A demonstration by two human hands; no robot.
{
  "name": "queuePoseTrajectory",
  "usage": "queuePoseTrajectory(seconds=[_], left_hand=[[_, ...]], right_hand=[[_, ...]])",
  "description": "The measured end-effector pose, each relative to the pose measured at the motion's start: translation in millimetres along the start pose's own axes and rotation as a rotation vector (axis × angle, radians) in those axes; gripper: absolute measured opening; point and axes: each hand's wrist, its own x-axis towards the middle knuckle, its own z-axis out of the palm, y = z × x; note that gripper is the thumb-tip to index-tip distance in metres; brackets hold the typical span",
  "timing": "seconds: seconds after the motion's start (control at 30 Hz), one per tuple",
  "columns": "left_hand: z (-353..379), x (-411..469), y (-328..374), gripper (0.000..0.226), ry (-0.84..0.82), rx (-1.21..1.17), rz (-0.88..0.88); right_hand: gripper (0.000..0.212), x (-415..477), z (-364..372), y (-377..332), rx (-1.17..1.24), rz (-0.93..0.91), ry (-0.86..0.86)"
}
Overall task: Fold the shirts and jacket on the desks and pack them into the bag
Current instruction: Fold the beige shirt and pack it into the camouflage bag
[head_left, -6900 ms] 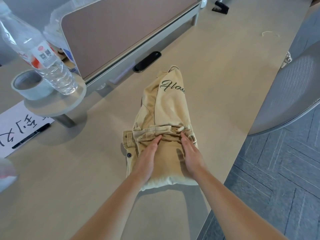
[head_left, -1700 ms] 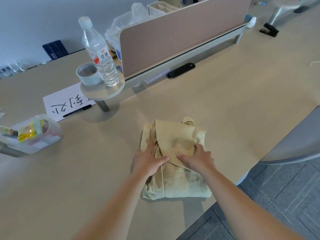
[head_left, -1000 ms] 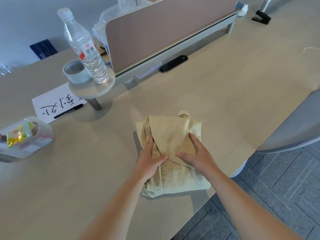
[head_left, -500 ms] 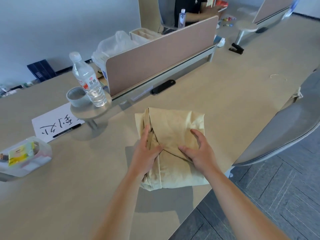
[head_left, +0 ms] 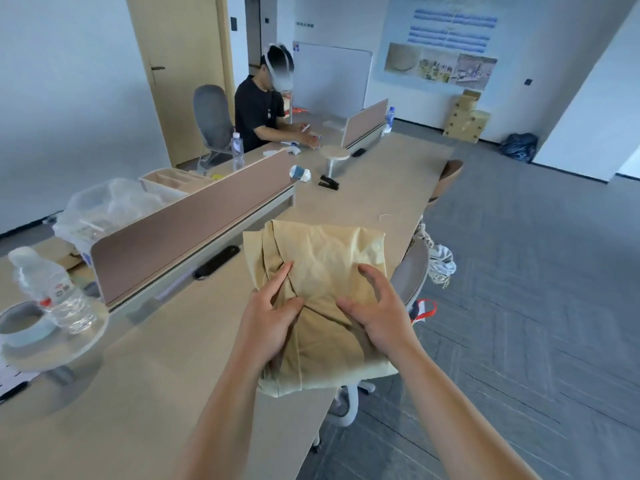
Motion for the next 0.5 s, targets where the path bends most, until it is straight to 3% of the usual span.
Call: queuePoseTrajectory(seconds=[0.23, 0.5], left_hand=[[117.9, 21.8, 62.2, 0.061, -0.182, 0.037, 0.103], [336.3, 17.0, 132.9, 0.061, -0.356, 0.04, 0.175]], right_hand=[[0.069, -0.4, -124.4, 30.0, 0.003, 0.062, 0.215], [0.071, -9.6, -327.2, 109.5, 0.024, 0.105, 0.389]])
